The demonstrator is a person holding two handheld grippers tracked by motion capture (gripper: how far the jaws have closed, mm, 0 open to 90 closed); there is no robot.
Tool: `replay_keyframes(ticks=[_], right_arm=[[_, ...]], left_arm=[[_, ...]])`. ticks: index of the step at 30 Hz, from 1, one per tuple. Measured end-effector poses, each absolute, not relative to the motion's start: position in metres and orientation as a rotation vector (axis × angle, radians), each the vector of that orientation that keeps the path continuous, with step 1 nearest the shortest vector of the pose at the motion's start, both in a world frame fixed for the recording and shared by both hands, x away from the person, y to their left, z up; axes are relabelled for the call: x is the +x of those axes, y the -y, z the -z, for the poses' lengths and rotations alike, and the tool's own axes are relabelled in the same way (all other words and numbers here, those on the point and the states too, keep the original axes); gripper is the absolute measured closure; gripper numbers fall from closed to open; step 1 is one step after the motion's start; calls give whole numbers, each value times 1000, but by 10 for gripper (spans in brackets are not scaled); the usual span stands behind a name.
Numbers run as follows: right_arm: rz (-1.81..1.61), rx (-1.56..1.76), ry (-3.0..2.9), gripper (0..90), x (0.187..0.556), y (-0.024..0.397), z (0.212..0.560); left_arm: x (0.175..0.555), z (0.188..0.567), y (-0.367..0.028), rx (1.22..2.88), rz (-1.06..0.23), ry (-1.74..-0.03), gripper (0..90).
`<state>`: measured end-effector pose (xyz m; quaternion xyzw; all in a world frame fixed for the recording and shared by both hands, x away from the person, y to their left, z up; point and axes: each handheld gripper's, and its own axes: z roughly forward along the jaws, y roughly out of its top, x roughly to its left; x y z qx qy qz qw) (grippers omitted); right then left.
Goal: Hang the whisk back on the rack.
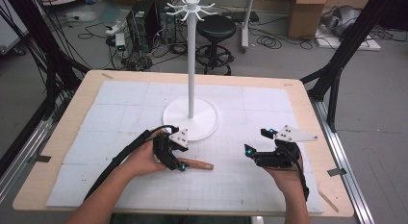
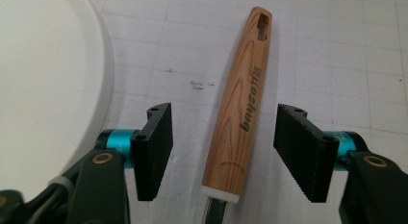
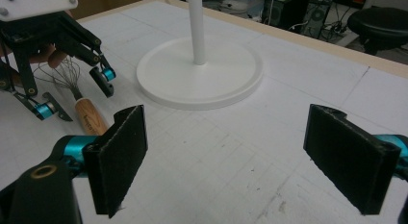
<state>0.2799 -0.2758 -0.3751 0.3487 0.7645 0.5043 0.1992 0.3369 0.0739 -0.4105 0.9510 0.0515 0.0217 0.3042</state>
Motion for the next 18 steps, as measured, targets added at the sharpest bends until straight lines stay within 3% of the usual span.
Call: replay_keyframes(ticks=[7,18], right_arm=[[-1408,967,-2142,145,281,275,376],[-1403,976,-2139,146,281,275,376]], left_arm=[[337,420,-67,2609,-35,-126,539],[338,416,-59,2679,-27,-82,637]])
